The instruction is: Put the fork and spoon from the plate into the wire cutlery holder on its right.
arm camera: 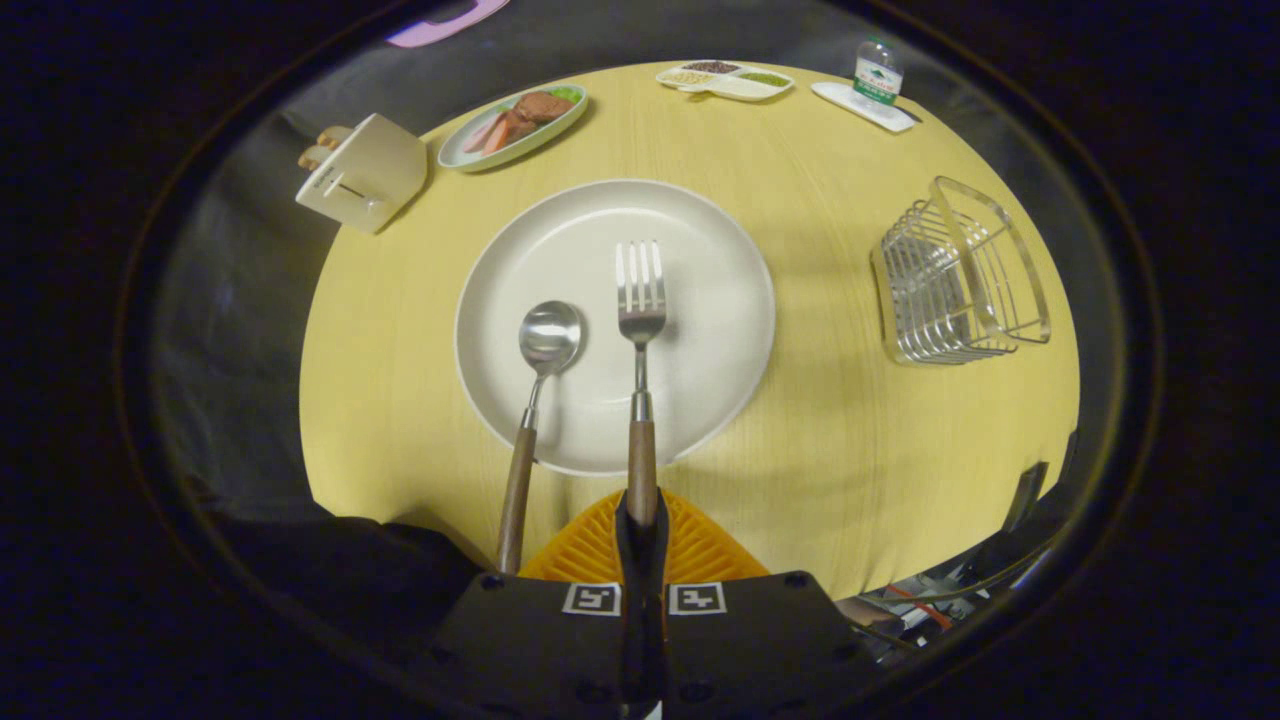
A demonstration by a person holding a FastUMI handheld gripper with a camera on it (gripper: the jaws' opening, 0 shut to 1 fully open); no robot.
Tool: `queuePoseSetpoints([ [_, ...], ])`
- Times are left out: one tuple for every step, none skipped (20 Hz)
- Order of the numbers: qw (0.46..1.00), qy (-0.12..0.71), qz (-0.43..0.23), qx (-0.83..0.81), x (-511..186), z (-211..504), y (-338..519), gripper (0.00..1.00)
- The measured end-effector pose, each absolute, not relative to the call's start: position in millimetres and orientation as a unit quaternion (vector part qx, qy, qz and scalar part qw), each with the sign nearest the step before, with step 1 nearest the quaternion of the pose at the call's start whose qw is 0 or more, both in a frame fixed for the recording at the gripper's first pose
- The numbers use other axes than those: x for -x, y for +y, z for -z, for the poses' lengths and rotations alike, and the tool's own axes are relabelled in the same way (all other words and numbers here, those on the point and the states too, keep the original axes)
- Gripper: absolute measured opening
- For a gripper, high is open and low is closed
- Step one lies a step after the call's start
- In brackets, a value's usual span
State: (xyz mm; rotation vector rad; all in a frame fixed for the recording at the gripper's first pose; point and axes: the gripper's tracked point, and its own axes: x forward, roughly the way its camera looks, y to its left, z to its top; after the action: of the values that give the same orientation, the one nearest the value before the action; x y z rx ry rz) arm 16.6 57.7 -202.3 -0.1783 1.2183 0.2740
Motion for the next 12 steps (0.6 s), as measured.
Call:
queuePoseSetpoints([
  [0.808,0.569,-0.127,0.082,-15,197,55,0.04],
  [0.809,0.568,-0.126,0.084,-15,189,51,0.04],
  [0.811,0.564,-0.125,0.088,-15,180,45,0.04],
  [0.814,0.56,-0.124,0.09,-16,171,40,0.04],
  [0.817,0.556,-0.122,0.087,-18,161,35,0.04],
  [0.82,0.553,-0.12,0.082,-19,151,32,0.04],
  [0.824,0.549,-0.117,0.076,-21,142,27,0.04],
  [0.827,0.546,-0.113,0.072,-23,132,21,0.04],
  [0.83,0.543,-0.109,0.07,-24,123,15,0.04],
  [0.832,0.541,-0.104,0.069,-25,115,7,0.04],
  [0.832,0.541,-0.099,0.069,-26,107,0,0.04],
  [0.833,0.541,-0.093,0.066,-28,99,-9,0.04],
])
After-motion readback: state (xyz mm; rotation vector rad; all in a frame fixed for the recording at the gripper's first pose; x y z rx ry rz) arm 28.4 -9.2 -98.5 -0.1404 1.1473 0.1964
